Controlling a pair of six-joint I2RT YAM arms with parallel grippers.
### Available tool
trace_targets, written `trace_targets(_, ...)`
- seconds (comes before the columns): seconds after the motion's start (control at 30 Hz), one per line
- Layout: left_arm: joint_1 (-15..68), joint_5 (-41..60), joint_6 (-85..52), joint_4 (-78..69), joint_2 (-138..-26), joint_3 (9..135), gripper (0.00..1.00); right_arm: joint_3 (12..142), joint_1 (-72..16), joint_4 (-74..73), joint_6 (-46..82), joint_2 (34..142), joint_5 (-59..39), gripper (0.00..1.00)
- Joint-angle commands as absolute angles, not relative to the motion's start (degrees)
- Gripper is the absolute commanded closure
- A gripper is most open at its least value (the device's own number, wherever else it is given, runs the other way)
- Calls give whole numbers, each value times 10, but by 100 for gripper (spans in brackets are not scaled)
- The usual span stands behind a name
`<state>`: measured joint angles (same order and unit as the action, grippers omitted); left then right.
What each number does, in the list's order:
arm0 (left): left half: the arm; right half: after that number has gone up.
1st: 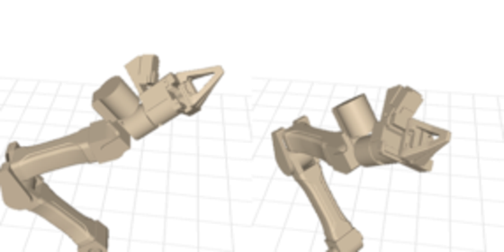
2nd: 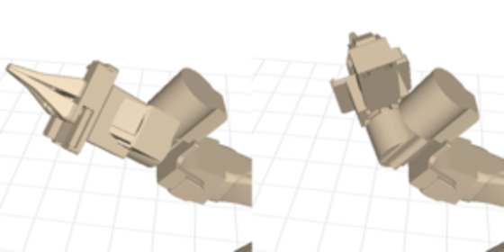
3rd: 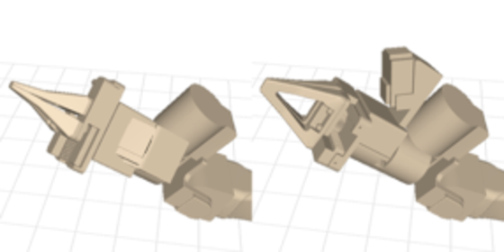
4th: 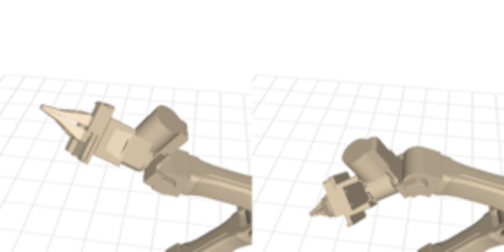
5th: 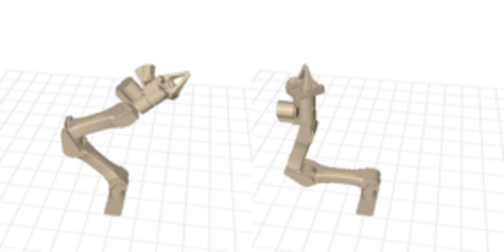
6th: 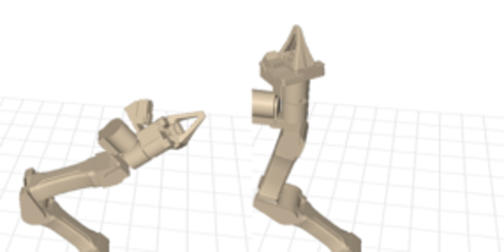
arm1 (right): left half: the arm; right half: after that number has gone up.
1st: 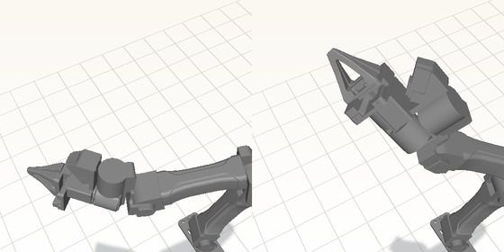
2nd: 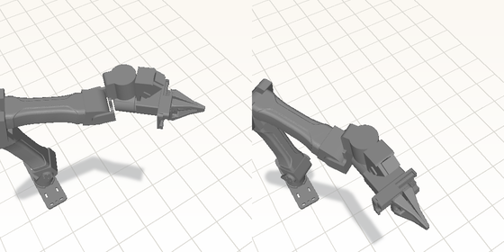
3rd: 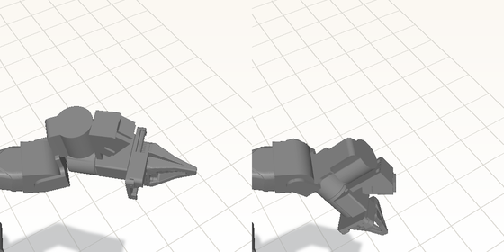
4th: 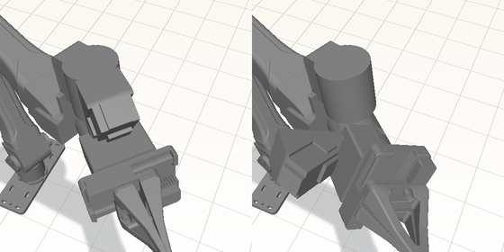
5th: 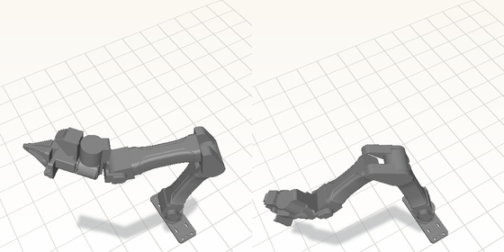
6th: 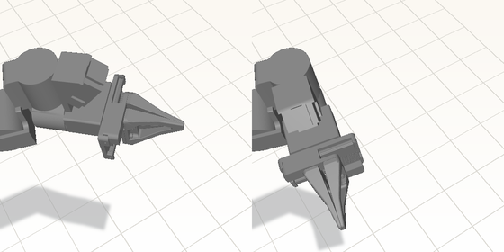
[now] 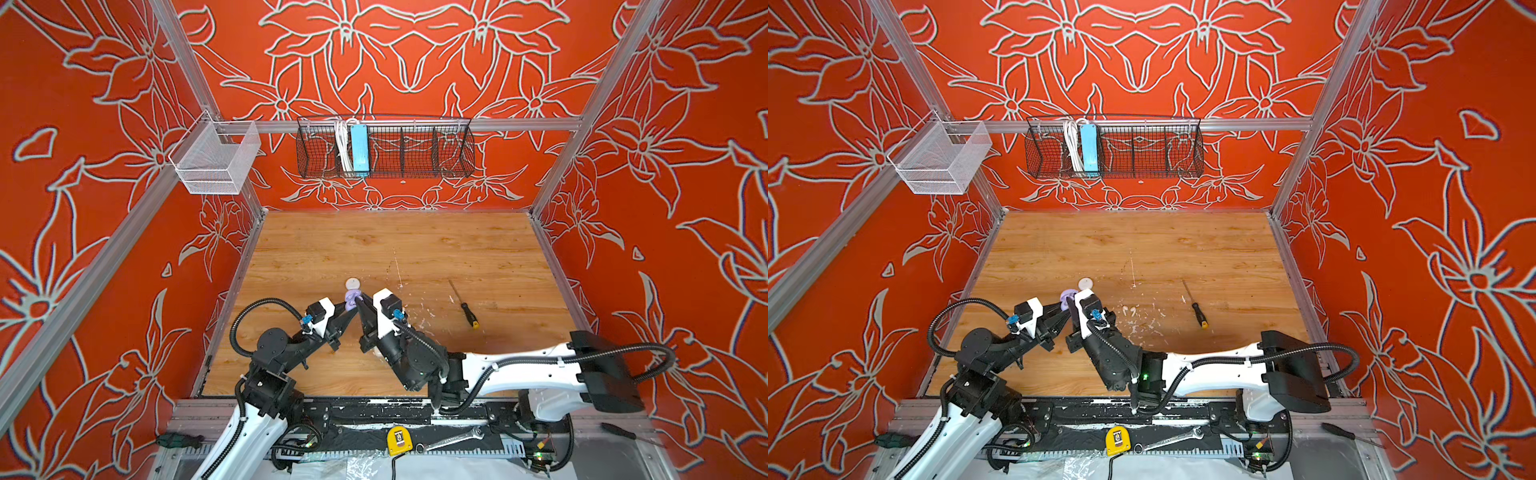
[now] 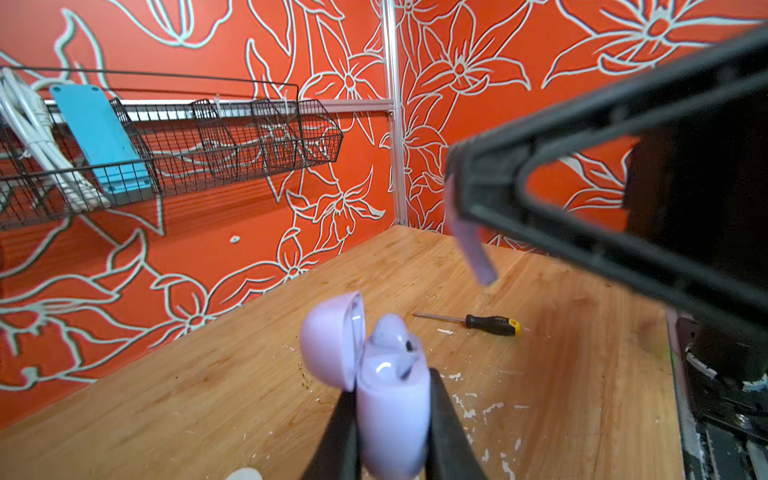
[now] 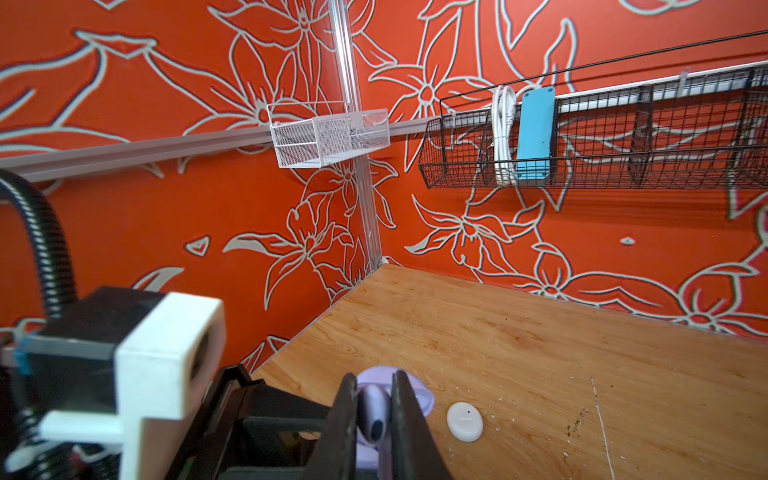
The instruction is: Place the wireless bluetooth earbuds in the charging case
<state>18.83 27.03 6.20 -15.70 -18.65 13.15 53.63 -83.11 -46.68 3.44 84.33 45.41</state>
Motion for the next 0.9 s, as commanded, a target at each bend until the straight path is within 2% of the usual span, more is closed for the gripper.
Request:
trace_targets(0.0, 189, 249, 62, -188, -207, 123, 100, 497, -810, -446, 52, 797, 487, 94)
trace_targets(0.07, 190, 243, 64, -186, -213, 121, 100, 467, -786, -402, 90, 764, 502, 94)
trace_targets(0.2, 190, 221, 67, -177, -208, 114, 100, 412, -701, -237, 246, 688, 475, 94)
trace_targets(0.33, 190, 213, 71, -156, -186, 110, 100, 356, -644, -127, 350, 667, 483, 94)
trace_targets(0.47, 190, 212, 69, -145, -159, 107, 100, 345, -610, -47, 419, 713, 475, 94)
trace_targets(0.6, 190, 218, 66, -133, -142, 109, 100, 350, -571, -41, 440, 784, 409, 94)
trace_targets(0.7, 189, 220, 64, -125, -137, 114, 100, 414, -544, 31, 447, 845, 327, 94)
trace_targets(0.77, 190, 224, 64, -123, -137, 116, 100, 454, -543, 91, 456, 874, 303, 94)
trace_targets(0.87, 190, 228, 64, -123, -135, 118, 100, 467, -541, 108, 459, 895, 262, 94)
